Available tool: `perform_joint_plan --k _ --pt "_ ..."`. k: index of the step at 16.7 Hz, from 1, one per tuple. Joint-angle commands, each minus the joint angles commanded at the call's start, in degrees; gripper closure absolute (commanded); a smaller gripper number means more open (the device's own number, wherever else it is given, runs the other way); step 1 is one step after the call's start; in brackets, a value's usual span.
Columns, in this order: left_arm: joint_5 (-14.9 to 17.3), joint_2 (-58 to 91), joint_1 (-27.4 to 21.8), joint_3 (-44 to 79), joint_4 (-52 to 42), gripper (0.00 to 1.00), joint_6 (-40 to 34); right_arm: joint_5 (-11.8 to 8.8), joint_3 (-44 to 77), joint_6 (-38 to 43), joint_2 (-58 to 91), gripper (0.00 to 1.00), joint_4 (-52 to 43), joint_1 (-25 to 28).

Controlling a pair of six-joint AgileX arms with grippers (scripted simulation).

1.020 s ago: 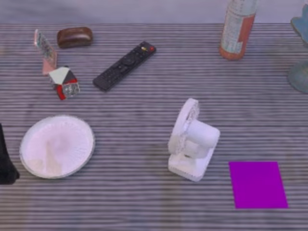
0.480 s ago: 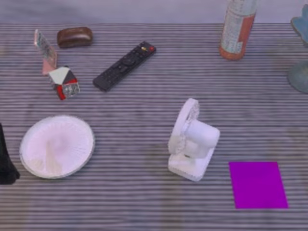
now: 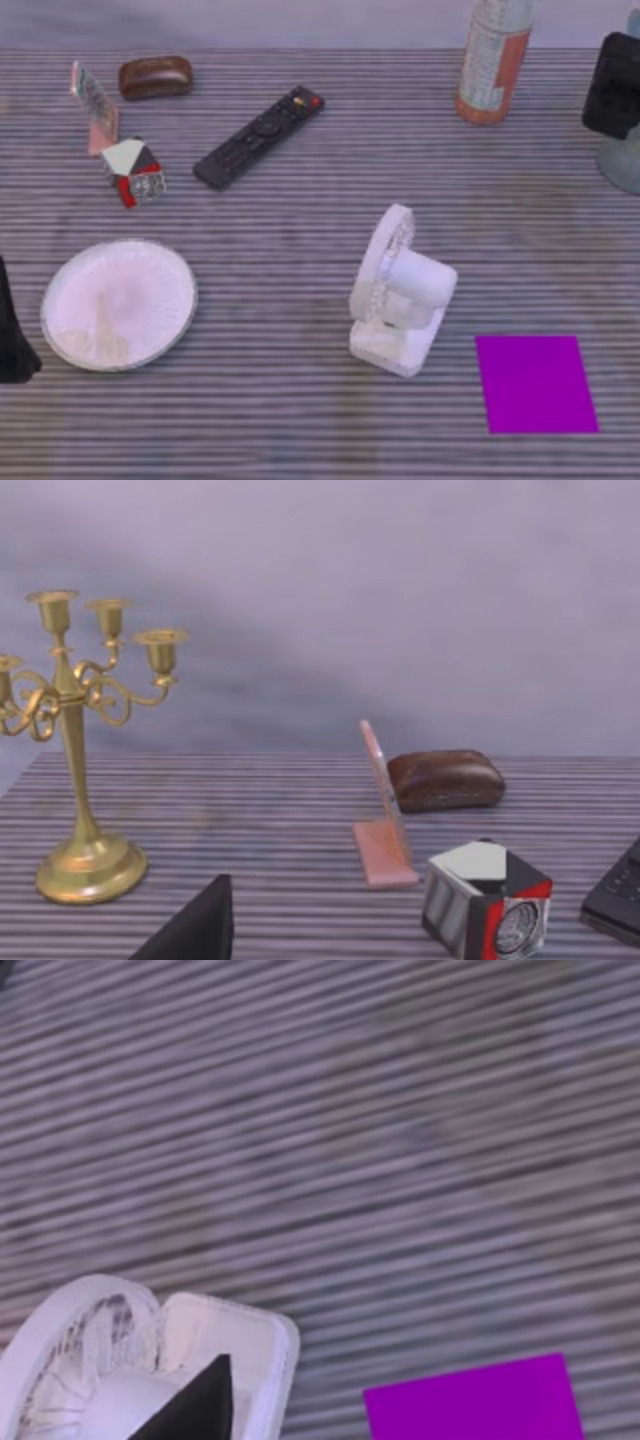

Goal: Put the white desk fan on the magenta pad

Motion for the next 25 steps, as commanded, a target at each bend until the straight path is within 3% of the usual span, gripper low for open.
perform_joint_plan --k 7,12,20,25 --pt "0.0 0.0 0.0 0.0 0.0 0.0 0.0 -2.6 36.2 19.4 32.5 0.0 -21.2 11.7" --pt "0.0 0.0 0.0 0.0 0.0 0.0 0.0 -4.4 52.0 28.5 49.7 0.0 -32.2 17.8" --pt "0.0 0.0 0.0 0.0 0.0 0.0 0.0 -5.0 56.6 31.1 55.1 0.0 -35.6 19.7" --pt "0.0 0.0 0.0 0.0 0.0 0.0 0.0 -5.0 52.1 31.0 54.4 0.0 -31.8 19.6"
